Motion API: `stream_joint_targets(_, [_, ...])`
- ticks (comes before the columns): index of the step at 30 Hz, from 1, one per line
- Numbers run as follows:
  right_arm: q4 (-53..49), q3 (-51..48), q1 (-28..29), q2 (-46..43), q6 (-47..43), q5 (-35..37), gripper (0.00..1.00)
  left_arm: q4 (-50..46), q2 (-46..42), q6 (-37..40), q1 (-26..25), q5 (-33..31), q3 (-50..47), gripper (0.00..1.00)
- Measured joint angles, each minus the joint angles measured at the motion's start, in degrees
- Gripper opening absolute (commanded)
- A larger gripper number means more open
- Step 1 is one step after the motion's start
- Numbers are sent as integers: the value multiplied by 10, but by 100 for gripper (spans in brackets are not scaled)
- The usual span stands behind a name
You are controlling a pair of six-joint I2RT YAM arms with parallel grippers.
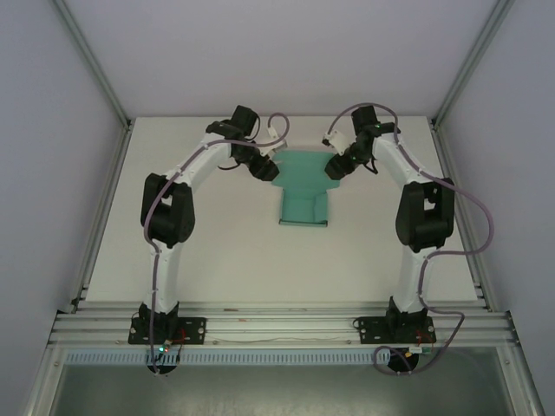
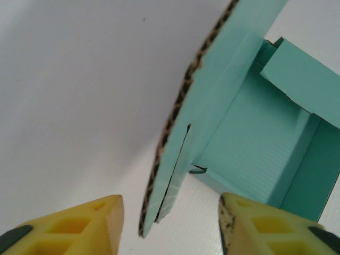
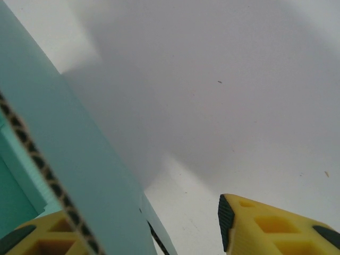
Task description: Assemble paper box
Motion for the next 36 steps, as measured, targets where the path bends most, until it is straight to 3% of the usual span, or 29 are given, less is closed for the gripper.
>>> stream_joint_targets(4, [-9,0,0,0,-4,0,42,0,0,0,-5,0,7,48])
stream_joint_targets(11, [-22,4,0,1,-3,-2,51,-1,5,0,-6,-1,16,51])
stream_joint_targets(14, [-12,1,0,1,22,4,68,1,4,-8,-6,-8,15,56])
stream_joint_targets(16, [26,-24,0,-13,62,28,85,19,-5,-21,-6,-17,-7,67])
stream_joint_targets(17, [46,-44,0,-26,79,42,88,30,-15,-29,-5,-21,-29,71])
stream_joint_targets(19, [79,-94,0,-67,127,73,92,63,-54,-53,-1,-34,-99,99])
stream_joint_targets(21, [109,-147,0,-120,182,103,94,110,-113,-87,7,-55,-189,100])
stream_joint_targets(25, [140,-244,0,-248,321,138,83,238,-281,-180,24,-135,-402,100])
stream_joint_targets(29, [163,-327,5,-318,453,111,68,339,-405,-279,27,-195,-537,100])
stream_joint_targets(32, [179,-368,27,-295,518,87,50,384,-442,-336,27,-219,-594,100])
stream_joint_targets(36, [188,-374,54,-213,565,72,46,404,-450,-381,27,-233,-630,100])
